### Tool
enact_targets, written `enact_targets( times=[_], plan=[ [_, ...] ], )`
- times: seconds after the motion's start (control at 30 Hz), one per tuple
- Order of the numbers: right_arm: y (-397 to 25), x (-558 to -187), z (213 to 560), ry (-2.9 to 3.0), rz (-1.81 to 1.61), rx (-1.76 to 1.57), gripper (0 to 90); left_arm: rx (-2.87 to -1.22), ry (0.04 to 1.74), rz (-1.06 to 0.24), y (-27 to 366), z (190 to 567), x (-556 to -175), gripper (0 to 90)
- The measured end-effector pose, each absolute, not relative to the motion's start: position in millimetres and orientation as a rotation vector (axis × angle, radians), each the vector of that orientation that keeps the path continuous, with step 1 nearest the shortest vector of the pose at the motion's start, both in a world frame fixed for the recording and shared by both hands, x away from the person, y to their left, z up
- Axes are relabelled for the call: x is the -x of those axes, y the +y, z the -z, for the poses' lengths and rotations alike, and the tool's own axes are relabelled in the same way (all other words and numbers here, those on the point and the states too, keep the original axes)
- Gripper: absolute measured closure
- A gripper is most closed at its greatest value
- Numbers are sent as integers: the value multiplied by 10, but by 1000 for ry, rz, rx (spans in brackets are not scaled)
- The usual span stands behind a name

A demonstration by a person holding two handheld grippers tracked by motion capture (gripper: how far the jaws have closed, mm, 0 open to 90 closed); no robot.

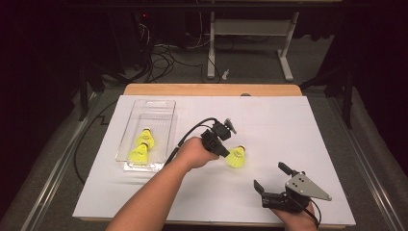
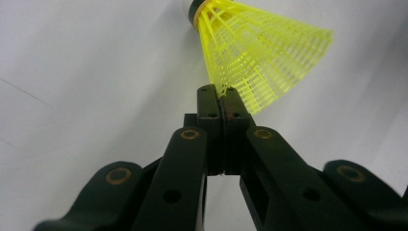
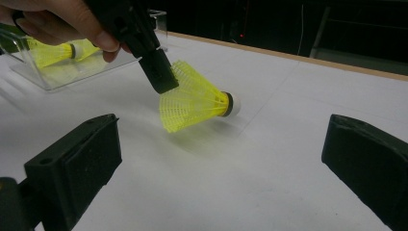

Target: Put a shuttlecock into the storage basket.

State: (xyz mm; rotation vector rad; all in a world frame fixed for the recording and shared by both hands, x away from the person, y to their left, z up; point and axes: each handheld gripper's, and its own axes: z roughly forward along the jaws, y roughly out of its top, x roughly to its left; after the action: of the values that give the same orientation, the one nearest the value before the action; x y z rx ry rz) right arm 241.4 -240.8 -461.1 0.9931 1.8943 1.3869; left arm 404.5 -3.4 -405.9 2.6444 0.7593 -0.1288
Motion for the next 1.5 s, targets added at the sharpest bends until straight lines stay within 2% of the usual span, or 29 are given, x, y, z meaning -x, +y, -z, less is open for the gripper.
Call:
enact_targets(
  times=[0.33, 1.5],
  plan=[
    [-2409, -2429, 4618, 1894, -1387, -1000, 7, -2617, 799, 182, 144, 4060, -3977, 896],
    [-2365, -2424, 4617, 1906, -1357, -976, 7, -2543, 923, 188, 861, 3945, -3728, 894]
  ],
)
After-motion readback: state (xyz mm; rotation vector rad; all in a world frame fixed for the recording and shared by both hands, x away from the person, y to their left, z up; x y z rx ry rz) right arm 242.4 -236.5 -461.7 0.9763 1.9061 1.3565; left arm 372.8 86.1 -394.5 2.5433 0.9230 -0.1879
